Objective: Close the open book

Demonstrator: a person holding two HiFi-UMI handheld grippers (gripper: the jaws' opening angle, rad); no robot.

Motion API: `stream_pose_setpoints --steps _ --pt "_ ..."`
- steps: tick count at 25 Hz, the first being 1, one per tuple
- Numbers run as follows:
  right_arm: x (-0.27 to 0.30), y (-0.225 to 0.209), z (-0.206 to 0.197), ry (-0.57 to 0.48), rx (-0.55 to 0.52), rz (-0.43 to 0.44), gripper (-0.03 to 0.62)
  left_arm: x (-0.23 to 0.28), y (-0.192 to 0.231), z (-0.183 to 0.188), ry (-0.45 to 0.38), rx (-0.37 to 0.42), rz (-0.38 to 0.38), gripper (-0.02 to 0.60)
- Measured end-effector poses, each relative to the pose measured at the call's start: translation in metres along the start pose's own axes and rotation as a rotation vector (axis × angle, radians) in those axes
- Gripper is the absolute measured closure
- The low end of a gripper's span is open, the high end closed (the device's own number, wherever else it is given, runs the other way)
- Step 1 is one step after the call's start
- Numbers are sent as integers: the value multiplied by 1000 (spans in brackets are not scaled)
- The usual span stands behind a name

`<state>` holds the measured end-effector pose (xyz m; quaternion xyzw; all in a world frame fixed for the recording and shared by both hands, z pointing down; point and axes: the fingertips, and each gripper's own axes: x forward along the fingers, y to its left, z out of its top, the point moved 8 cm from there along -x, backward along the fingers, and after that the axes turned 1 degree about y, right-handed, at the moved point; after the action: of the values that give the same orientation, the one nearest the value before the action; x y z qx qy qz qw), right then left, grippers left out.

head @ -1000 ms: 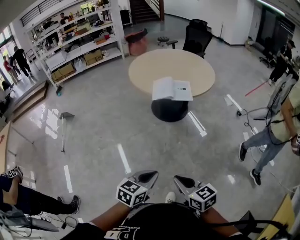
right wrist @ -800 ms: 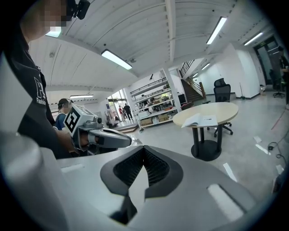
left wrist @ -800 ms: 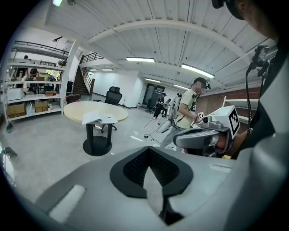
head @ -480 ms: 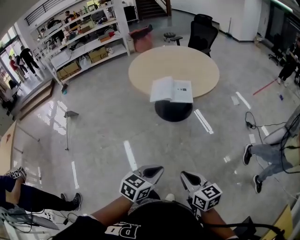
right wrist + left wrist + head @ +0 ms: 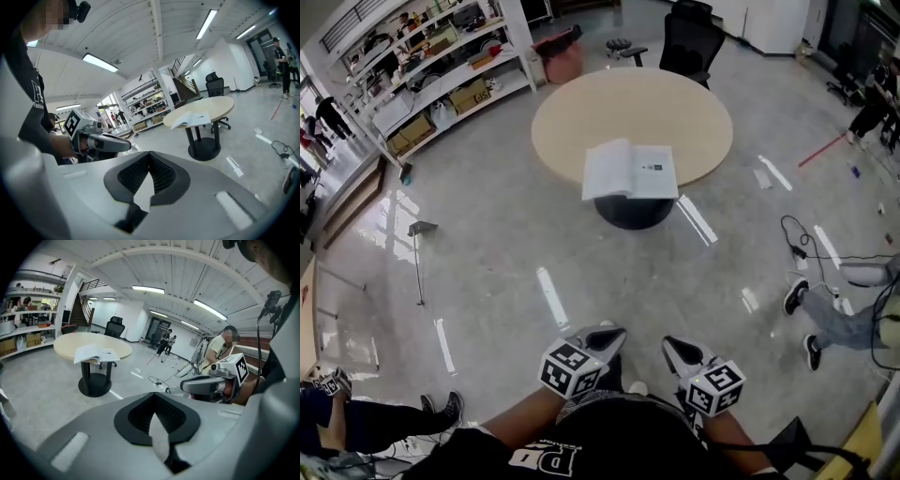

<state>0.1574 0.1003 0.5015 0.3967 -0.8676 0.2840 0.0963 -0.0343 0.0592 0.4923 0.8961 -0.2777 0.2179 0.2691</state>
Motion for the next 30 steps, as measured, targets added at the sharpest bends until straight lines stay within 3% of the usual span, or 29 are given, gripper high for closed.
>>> stream_pose_setpoints --steps 8,17,24,30 --pt "79 -35 74 6 -25 -51 586 17 94 78 -50 29 -30 574" --pt "164 -51 134 33 -70 -97 586 26 204 123 -84 35 -35 574" --pt "198 -62 159 81 -89 -99 586 47 235 140 -67 6 -83 574" --pt "217 -98 175 101 -60 -78 586 72 260 160 -68 -34 -53 574"
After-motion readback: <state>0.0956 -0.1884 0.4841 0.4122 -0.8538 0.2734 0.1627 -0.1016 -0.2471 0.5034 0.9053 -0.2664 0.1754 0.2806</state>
